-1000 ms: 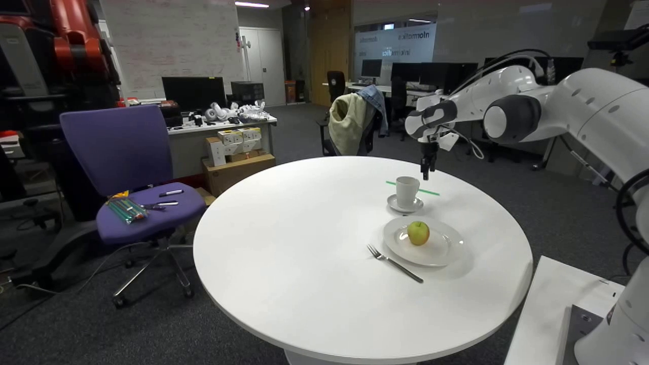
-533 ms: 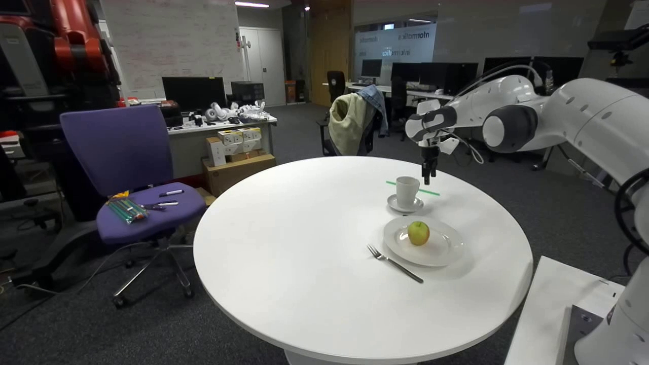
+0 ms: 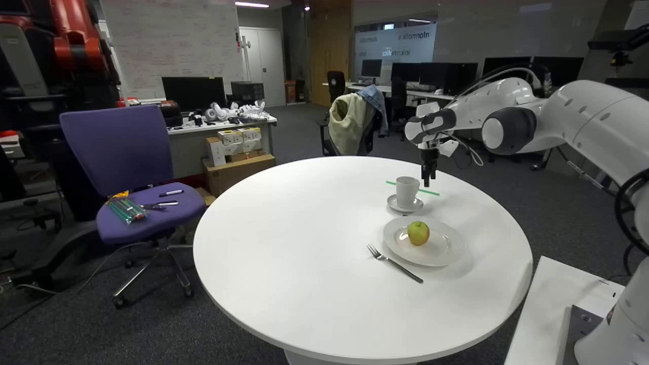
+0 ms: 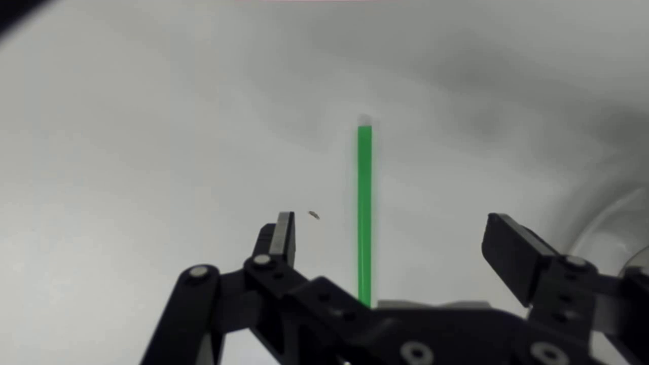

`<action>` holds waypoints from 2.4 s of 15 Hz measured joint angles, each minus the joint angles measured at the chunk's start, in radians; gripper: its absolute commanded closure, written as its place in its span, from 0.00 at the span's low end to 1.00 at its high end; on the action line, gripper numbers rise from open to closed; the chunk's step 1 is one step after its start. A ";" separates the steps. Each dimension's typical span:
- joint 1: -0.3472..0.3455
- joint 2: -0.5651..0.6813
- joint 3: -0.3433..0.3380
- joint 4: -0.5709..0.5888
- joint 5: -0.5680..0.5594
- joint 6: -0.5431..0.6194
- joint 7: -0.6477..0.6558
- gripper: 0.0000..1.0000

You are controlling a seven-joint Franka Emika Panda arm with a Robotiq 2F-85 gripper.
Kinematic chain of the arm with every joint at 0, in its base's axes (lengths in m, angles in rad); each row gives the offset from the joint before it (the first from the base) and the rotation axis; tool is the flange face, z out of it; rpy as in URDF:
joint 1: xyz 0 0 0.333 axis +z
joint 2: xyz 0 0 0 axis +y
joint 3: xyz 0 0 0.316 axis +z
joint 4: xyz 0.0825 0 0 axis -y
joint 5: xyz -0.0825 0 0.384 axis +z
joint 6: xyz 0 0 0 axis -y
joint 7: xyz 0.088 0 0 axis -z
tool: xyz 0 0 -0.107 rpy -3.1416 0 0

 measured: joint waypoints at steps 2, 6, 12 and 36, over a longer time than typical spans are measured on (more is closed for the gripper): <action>0.000 0.004 0.000 0.000 0.000 0.000 0.000 0.00; 0.001 0.029 0.000 0.000 -0.001 0.003 -0.001 0.00; 0.001 0.051 0.000 0.001 -0.002 0.007 -0.001 0.32; -0.003 -0.003 -0.026 0.010 -0.003 0.110 0.000 1.00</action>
